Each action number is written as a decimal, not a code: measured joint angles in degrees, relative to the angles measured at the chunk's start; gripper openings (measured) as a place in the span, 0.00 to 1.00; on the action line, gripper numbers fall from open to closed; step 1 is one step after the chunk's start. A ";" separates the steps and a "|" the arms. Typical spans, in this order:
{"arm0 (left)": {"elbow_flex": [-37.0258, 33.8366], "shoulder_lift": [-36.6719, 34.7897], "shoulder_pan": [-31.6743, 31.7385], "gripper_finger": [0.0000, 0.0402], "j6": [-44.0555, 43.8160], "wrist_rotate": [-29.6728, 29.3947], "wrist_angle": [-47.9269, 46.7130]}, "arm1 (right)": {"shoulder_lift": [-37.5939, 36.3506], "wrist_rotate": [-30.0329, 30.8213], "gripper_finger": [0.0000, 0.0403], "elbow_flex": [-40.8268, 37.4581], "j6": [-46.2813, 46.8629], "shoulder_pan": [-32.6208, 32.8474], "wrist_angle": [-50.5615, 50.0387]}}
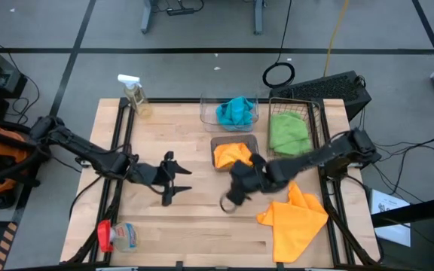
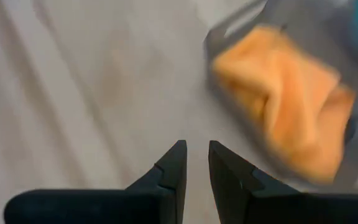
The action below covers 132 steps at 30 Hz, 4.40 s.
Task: Sort microfiber towel by color & place in baskets
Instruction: Put the orange microfiber towel into the black bin, then put the orange towel into the black bin
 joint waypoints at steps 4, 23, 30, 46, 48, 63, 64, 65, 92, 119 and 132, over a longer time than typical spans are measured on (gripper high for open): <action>0.00 0.17 -2.93 0.64 -1.57 -3.11 0.07 | -0.18 0.04 0.15 0.00 8.38 6.34 -4.64; 0.00 11.95 -7.12 0.64 -3.19 -2.71 11.09 | 3.89 -8.56 0.43 -3.14 42.21 26.68 -13.38; 0.00 12.85 -7.69 0.64 -3.19 -2.17 13.53 | 8.38 -8.77 0.66 -4.28 46.77 28.90 -13.47; 0.00 12.85 -8.19 0.64 -3.15 -2.06 13.89 | 16.70 -8.58 0.67 -4.16 49.26 30.72 -12.40; 0.00 12.85 -8.19 0.64 -3.15 -2.06 13.87 | 17.18 -8.52 0.66 -4.04 49.49 30.74 -11.88; 0.00 12.85 -8.16 0.64 -3.02 -2.06 13.76 | 17.53 -9.42 0.64 -4.15 56.66 30.74 -11.92; 0.00 12.85 -8.16 0.64 -3.03 -2.06 13.76 | 17.55 -9.84 0.64 -4.15 57.06 30.74 -11.96; 0.00 12.85 -8.16 0.64 -3.02 -2.06 13.74 | 17.55 -9.97 0.64 -4.17 57.23 30.72 -11.96; 0.00 12.87 -8.19 0.64 -3.17 -2.04 13.74 | 10.30 -3.80 0.28 -3.58 54.01 28.25 -8.08; 0.00 12.87 -8.14 0.64 -1.53 -2.04 13.65 | 7.50 -17.16 0.78 -16.55 47.30 32.50 -3.75; 0.00 12.87 -8.03 0.64 3.48 -2.04 13.70 | 7.59 -16.63 0.40 -19.04 51.88 32.41 0.06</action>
